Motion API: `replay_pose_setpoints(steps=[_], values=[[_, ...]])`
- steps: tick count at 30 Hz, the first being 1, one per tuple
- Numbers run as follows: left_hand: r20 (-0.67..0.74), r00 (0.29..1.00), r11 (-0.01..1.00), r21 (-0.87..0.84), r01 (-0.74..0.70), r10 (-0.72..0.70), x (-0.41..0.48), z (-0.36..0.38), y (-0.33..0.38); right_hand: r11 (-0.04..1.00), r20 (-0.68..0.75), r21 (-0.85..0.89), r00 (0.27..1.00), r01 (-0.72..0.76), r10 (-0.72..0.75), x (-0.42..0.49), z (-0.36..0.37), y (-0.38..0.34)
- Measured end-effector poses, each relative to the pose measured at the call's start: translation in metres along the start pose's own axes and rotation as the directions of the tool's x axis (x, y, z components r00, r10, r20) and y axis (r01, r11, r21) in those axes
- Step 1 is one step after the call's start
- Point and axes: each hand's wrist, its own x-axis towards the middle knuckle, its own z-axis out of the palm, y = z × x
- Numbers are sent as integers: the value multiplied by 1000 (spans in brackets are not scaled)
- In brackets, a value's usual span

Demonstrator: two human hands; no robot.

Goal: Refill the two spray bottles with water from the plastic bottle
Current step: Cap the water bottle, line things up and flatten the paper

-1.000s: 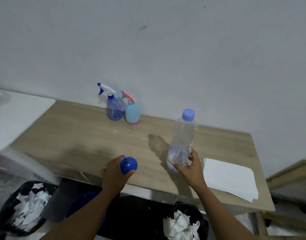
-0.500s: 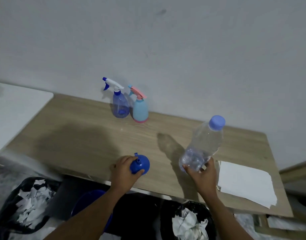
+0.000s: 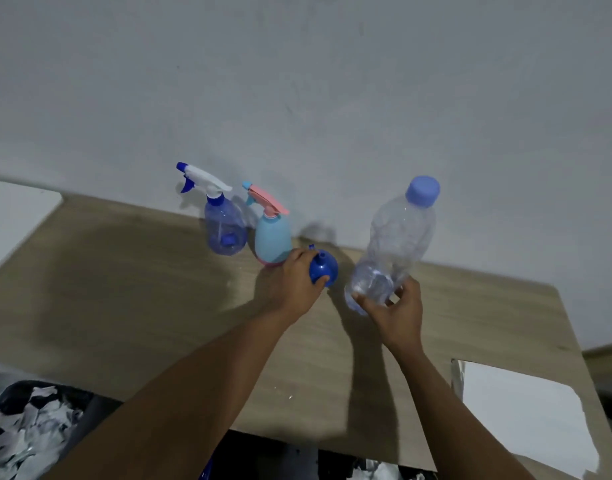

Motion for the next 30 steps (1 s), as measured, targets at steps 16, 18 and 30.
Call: replay_pose_setpoints(steps=[16, 18, 30], values=[[19, 998, 997, -48, 61, -61, 36, 37, -17, 999, 73, -13, 997, 33, -32, 52, 25, -11], [-48, 996, 984, -162, 69, -78, 14, 33, -6, 999, 68, -30, 997, 23, -21, 38, 14, -12], [109, 991, 933, -357, -39, 83, -124, 68, 94, 902, -176, -425, 984, -79, 4, -83, -205, 38]])
